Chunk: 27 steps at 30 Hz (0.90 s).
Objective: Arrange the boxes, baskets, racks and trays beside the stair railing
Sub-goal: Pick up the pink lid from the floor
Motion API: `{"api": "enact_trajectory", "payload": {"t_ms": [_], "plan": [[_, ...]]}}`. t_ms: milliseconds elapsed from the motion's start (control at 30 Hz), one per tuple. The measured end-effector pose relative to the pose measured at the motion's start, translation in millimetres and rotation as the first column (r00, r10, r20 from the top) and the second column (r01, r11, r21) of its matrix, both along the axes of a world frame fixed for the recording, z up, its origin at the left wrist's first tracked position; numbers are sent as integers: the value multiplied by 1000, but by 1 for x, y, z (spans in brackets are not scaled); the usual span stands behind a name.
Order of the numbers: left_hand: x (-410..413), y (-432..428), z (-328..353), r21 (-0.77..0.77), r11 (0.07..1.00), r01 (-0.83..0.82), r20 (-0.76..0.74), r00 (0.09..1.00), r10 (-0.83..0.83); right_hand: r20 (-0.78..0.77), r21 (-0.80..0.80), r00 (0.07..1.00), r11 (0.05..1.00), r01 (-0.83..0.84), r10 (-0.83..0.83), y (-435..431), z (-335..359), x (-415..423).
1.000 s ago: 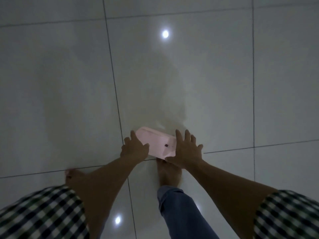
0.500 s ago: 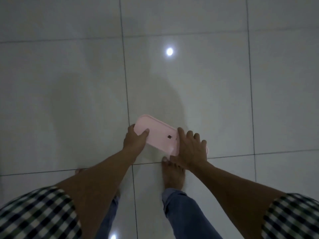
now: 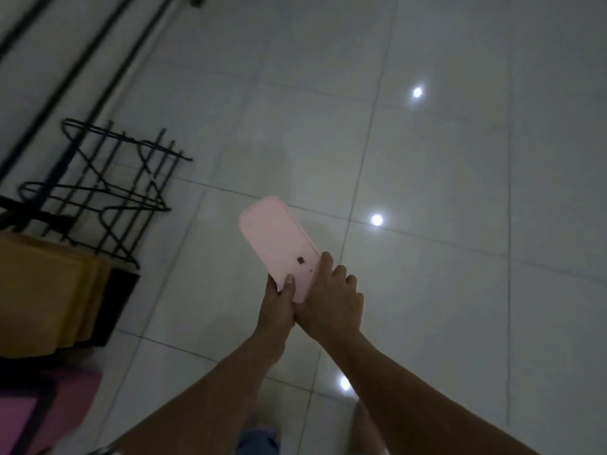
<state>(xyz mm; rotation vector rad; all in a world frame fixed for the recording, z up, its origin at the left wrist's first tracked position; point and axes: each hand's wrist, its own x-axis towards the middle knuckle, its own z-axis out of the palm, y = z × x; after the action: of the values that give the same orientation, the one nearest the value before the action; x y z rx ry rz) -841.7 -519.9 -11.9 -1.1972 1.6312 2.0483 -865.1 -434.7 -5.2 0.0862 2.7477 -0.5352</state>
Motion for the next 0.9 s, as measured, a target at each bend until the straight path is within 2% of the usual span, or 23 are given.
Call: {"api": "enact_trajectory", "payload": {"t_ms": [167, 400, 700, 800, 900], "plan": [[-5, -102, 48, 2, 986, -168, -74, 983, 167, -72, -63, 983, 983, -172, 167, -100, 52, -15], [25, -237, 72, -7, 920, -392, -88, 916, 390, -22, -99, 912, 906, -410, 410, -226, 86, 4], [97, -373, 78, -10, 760, -650, -136, 753, 643, -114, -126, 788, 778, -616, 605, -387, 88, 52], [116, -409, 74, -55, 691, -721, -83, 693, 716, -94, -115, 735, 726, -678, 671, -431, 76, 67], [127, -439, 60, -150, 682, -716, -20, 691, 722, -51, -58, 683, 680, -731, 729, -470, 55, 75]]}}
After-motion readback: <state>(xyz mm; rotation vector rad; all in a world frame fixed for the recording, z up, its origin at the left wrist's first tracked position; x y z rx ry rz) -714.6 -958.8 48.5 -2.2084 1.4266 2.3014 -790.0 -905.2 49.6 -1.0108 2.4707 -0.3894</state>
